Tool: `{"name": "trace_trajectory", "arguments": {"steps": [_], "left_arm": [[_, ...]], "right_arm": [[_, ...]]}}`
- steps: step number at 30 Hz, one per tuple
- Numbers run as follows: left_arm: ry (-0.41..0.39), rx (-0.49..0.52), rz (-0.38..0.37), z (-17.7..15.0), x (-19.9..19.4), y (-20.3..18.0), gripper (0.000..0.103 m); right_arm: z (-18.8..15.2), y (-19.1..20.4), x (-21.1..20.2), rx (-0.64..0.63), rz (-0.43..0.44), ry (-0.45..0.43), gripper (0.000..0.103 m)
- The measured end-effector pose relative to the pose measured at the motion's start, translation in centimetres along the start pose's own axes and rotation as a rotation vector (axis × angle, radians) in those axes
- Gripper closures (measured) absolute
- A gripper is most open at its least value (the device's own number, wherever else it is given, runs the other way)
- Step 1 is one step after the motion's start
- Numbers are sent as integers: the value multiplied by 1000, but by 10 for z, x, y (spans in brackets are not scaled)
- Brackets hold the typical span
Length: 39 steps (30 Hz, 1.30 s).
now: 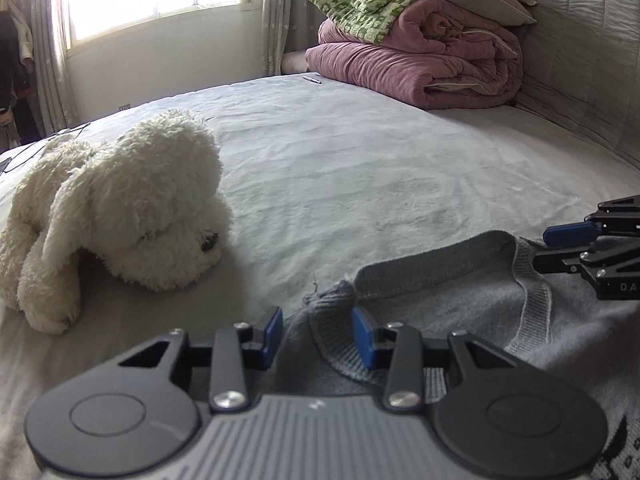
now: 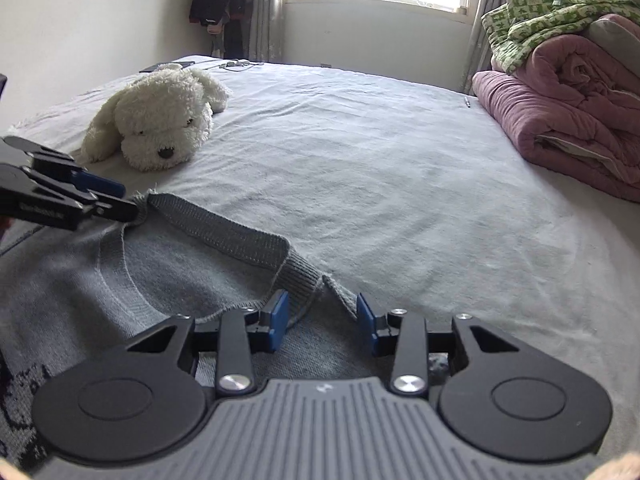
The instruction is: Fold clothes
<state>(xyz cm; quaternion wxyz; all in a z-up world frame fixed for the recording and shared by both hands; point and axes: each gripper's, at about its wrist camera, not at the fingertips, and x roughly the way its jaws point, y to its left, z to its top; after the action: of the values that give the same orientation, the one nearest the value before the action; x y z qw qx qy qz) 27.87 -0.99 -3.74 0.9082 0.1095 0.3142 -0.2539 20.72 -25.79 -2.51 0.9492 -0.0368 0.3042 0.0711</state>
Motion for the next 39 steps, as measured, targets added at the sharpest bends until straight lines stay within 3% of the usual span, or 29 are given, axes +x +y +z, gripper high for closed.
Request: {"name": "trace_trajectory", "arguments": {"steps": [2, 5, 7, 9, 14, 17, 22, 27, 28, 31, 34, 39], "left_arm": [[-4, -12, 17, -1, 6, -2, 76], [-29, -38, 27, -2, 8, -4, 88], [-43, -32, 37, -3, 7, -5, 94], [-60, -33, 49, -2, 6, -6, 99], [-114, -63, 79, 5, 1, 0, 100], [-107, -75, 93, 7, 13, 2, 100], [-76, -87, 103, -2, 37, 3, 100], [-72, -93, 107, -1, 38, 3, 97], [-72, -85, 120, -1, 36, 2, 93], [-73, -72, 173, 3, 28, -3, 67], [-76, -84, 137, 9, 14, -9, 62], [-68, 1, 55, 21, 8, -42, 59]], "right_arm": [[4, -2, 3, 26, 44, -12, 62], [5, 1, 9, 31, 44, -5, 65], [1, 4, 14, 15, 18, 11, 87], [-4, 5, 15, 15, -8, 4, 99], [6, 0, 12, 37, -85, -62, 101], [19, -7, 28, 61, -117, -58, 103], [10, -11, 61, 86, -149, -17, 103], [10, -19, 56, 134, -123, -28, 103], [11, -20, 53, 151, -117, -30, 100], [13, -28, 37, 215, -93, -47, 81], [14, -38, 7, 228, -75, -69, 66], [3, -66, -46, 176, -61, -52, 66]]}}
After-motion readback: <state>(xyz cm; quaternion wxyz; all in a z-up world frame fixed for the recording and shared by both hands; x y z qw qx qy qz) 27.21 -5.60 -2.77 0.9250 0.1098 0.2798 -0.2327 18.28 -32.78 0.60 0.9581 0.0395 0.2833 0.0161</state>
